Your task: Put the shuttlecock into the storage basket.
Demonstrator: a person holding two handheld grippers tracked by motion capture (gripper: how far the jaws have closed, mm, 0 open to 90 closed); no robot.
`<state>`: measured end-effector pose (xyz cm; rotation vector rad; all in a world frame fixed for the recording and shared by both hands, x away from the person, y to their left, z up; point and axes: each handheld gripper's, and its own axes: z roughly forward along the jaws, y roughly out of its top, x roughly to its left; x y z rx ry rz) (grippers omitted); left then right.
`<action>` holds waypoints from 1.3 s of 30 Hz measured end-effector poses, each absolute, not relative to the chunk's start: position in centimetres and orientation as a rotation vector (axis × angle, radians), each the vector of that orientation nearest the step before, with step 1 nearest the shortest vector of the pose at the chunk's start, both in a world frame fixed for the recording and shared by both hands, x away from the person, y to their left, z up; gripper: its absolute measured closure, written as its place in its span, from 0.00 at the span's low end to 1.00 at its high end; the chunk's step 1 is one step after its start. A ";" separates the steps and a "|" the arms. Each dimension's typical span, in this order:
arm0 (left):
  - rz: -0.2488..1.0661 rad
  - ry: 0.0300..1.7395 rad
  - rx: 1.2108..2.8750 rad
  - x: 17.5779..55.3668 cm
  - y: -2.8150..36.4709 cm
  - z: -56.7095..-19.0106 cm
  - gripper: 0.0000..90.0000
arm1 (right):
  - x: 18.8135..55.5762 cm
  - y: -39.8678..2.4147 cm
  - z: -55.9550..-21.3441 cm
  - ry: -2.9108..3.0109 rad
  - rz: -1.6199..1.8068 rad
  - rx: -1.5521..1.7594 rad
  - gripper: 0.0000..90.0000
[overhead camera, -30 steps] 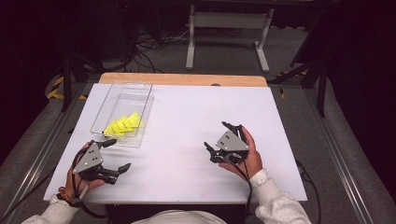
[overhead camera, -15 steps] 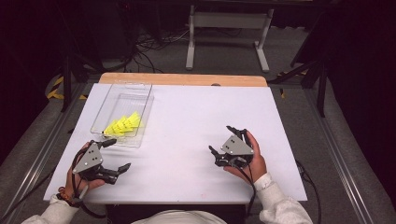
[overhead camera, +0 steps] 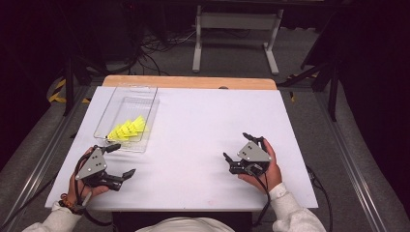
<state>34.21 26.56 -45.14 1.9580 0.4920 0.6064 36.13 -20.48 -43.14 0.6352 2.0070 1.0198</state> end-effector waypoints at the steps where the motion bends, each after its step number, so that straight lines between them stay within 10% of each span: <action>1: 0.607 0.491 1.958 34.2 26.6 -45.1 0.05 | 36.1 -20.6 -43.2 2.007 1.017 0.640 0.10; 39: 0.586 0.511 1.939 35.0 26.4 -45.2 0.04 | 34.0 -24.8 -45.4 1.979 1.123 0.749 0.04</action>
